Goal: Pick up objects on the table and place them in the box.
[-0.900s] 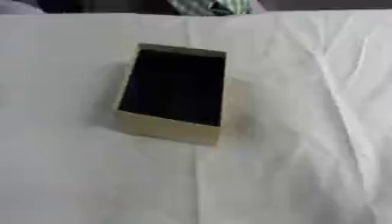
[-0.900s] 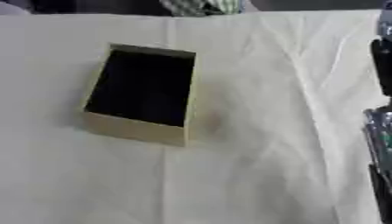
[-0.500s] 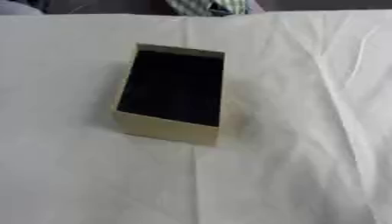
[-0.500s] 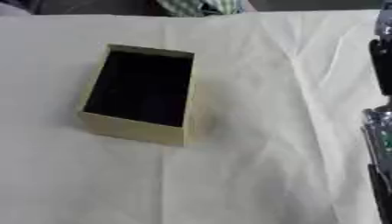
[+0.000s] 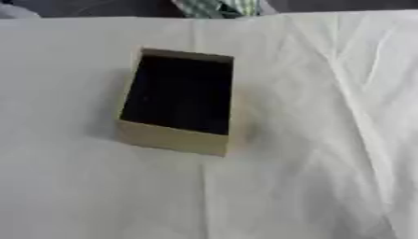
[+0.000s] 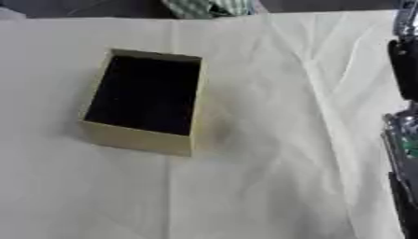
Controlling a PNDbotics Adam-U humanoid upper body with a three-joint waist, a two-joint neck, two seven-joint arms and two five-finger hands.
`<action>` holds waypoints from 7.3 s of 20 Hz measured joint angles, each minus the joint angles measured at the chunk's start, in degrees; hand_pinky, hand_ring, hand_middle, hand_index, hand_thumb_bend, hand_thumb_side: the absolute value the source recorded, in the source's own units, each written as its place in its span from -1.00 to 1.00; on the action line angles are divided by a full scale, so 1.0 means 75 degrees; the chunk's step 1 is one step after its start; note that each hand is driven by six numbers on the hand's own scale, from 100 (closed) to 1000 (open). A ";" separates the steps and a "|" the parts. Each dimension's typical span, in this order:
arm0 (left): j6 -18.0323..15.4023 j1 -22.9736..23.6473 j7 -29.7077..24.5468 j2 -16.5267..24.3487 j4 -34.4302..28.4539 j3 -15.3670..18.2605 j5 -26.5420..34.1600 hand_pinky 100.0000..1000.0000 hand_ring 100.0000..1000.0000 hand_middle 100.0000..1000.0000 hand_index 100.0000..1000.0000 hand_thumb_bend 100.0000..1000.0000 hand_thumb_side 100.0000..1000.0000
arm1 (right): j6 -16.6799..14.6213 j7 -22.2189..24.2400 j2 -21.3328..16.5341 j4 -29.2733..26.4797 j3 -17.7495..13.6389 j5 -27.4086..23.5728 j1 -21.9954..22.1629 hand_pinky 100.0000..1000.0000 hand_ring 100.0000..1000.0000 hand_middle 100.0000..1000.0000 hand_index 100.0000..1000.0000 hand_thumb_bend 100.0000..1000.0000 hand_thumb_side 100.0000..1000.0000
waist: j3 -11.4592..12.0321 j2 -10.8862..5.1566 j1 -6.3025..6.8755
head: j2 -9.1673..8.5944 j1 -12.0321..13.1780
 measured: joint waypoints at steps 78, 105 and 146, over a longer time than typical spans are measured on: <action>0.0084 -0.2177 -0.6741 0.3612 0.7134 -0.1024 -0.2129 0.81 0.75 0.66 0.80 0.36 -1.00 | 0.0153 0.0081 -0.0357 0.0000 0.0057 0.0117 0.0337 0.57 0.37 0.32 0.48 -1.00 -0.01 | -0.0045 -0.0481 0.0178 | 0.0832 0.1355; 0.0184 -0.2403 -0.7096 0.3618 0.7884 -0.1149 -0.3492 0.86 0.84 0.70 0.80 0.31 -1.00 | 0.0196 0.0097 -0.0357 0.0000 0.0099 0.0117 0.0364 0.56 0.37 0.32 0.48 -1.00 0.02 | -0.0100 -0.0401 0.0171 | 0.0628 0.1921; 0.0525 -0.2652 -0.5929 0.3117 0.8826 -0.1547 -0.5929 0.41 0.30 0.06 0.38 -0.72 -1.00 | 0.0194 0.0161 -0.0281 0.0000 0.0149 0.0024 0.0337 0.57 0.38 0.31 0.49 -1.00 0.06 | -0.0189 -0.0190 0.0037 | 0.0593 0.1815</action>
